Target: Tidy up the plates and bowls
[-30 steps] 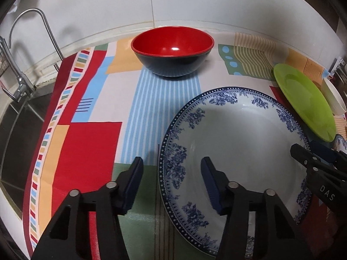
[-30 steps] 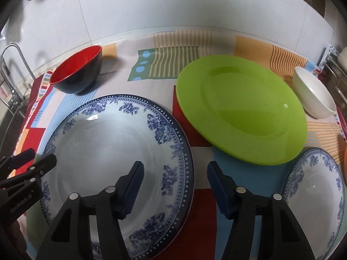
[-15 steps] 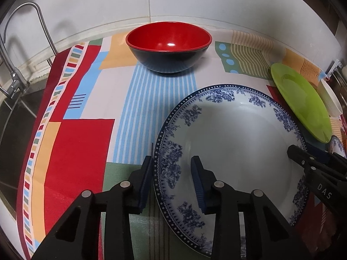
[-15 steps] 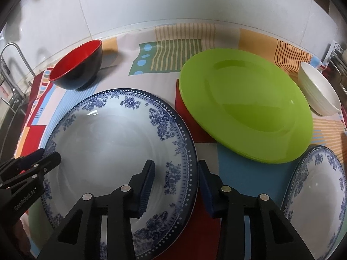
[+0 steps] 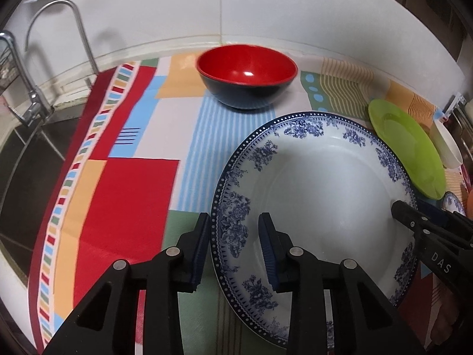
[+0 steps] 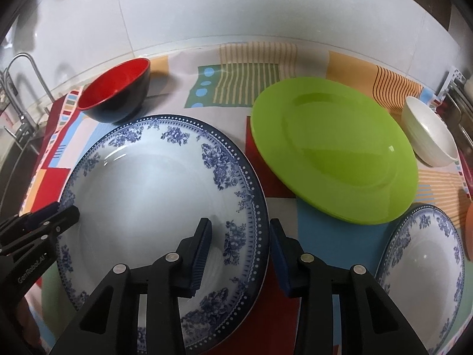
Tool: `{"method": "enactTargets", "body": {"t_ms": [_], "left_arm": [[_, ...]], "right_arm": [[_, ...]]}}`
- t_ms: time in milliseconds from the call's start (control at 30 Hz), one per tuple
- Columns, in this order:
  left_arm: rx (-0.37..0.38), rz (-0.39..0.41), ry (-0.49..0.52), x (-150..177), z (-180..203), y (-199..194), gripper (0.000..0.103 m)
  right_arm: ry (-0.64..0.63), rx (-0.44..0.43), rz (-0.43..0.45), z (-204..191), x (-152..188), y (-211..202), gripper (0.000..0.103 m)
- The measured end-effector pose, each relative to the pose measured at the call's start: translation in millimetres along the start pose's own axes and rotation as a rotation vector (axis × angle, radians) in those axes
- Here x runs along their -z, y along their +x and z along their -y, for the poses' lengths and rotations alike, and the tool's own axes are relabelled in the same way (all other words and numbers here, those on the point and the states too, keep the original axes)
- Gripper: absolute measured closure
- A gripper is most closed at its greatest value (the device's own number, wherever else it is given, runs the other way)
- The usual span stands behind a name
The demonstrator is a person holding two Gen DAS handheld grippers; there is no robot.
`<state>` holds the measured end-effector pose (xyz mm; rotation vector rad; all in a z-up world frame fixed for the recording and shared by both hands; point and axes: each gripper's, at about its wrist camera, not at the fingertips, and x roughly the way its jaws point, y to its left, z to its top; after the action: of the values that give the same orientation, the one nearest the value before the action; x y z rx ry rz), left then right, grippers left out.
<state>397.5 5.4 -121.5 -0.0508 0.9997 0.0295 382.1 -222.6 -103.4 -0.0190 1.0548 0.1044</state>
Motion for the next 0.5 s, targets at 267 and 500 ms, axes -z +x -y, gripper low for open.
{"method": "enactTargets", "body": {"t_ms": [267,500], "left_arm": [[-0.024,0.053,-0.060,11.7,-24.2,-32.4,0.070],[-0.052,0.089,-0.104,24.7,-52.7,-56.0,0.070]], "right_arm": [[-0.014,-0.036,0.005,-19.7,-1.1,-20.6,0.063],[-0.024,-0.072,0.002,-44.6,6.7,-35.9,0.063]]}}
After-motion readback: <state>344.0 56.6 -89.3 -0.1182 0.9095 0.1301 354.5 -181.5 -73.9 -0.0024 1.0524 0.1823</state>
